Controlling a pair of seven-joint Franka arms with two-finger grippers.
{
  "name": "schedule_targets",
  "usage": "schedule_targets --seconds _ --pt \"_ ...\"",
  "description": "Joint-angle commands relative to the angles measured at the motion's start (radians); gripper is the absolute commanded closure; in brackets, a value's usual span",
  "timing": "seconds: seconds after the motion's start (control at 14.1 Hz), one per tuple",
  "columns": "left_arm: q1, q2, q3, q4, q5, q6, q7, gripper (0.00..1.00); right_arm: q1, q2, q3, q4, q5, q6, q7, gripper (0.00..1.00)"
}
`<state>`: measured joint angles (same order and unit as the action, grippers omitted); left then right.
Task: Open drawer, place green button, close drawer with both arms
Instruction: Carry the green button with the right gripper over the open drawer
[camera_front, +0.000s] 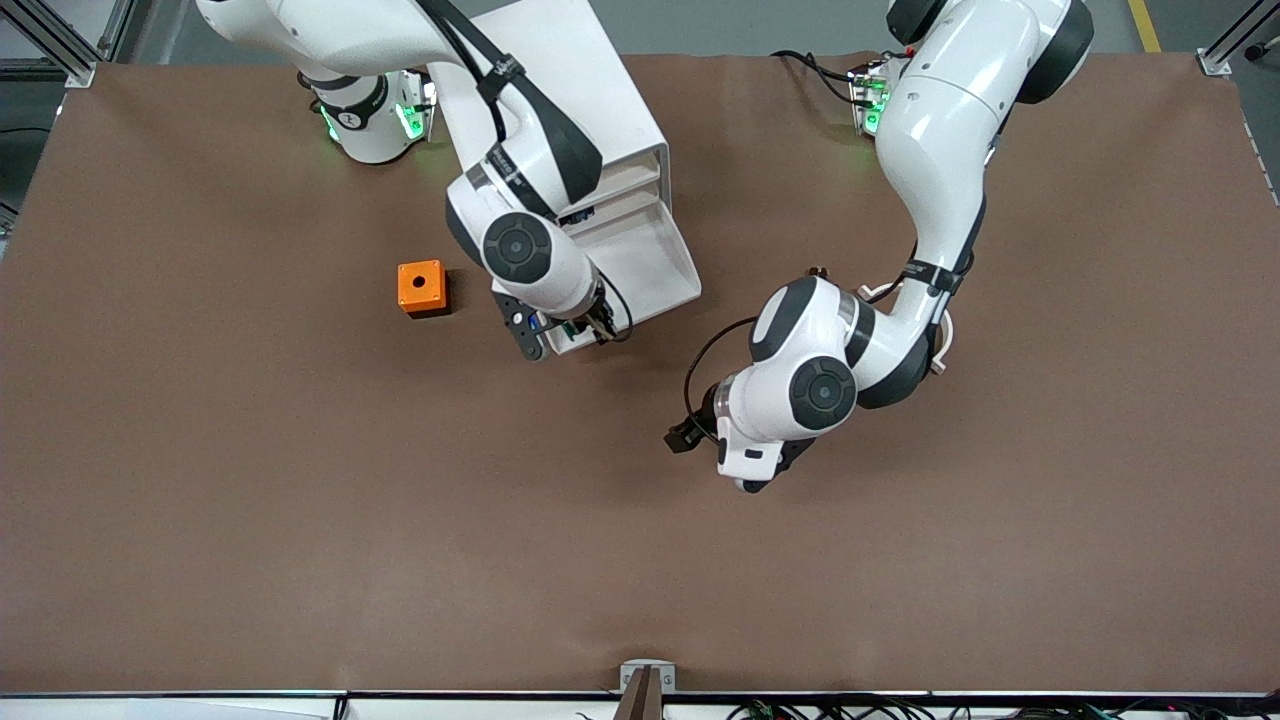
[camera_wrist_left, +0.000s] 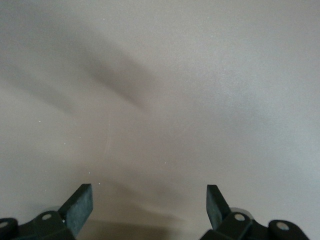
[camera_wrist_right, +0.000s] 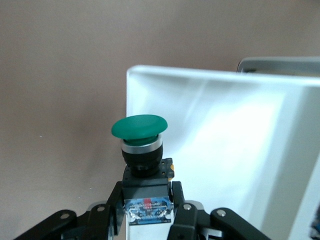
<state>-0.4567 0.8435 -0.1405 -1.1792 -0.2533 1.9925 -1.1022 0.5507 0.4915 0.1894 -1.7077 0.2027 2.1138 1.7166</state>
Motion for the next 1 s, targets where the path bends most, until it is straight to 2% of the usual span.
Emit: schedule_targets --seconds 0.0,0.14,0.21,0.5,0.71,0.92 --pt "-0.023 -0.021 0.007 -0.023 0.052 0.012 0.008 0.0 0.032 -0.044 -0.007 -0.091 0.012 0.076 0.055 0.93" --pt "-0.043 -0.02 0.005 -0.025 0.101 0.014 0.005 0.0 0.038 -0.045 -0.007 -0.121 0.01 0.115 0.083 0.86" --pt "-0.059 -0.02 0.007 -0.026 0.129 0.014 -0.007 0.0 0.04 -0.044 -0.007 -0.122 0.01 0.117 0.084 0.76" --pt "-0.122 -0.018 0.01 -0.039 0.176 0.014 -0.063 0.0 0.025 -0.048 -0.008 -0.112 0.004 0.074 0.061 0.0" --pt "-0.157 -0.021 0.009 -0.056 0.209 0.014 -0.108 0.0 -0.021 -0.08 -0.016 -0.086 0.003 0.026 -0.035 0.0" --pt "-0.183 -0.021 0.009 -0.072 0.209 0.012 -0.11 0.0 -0.145 -0.114 -0.016 -0.026 0.0 -0.112 -0.259 0.0"
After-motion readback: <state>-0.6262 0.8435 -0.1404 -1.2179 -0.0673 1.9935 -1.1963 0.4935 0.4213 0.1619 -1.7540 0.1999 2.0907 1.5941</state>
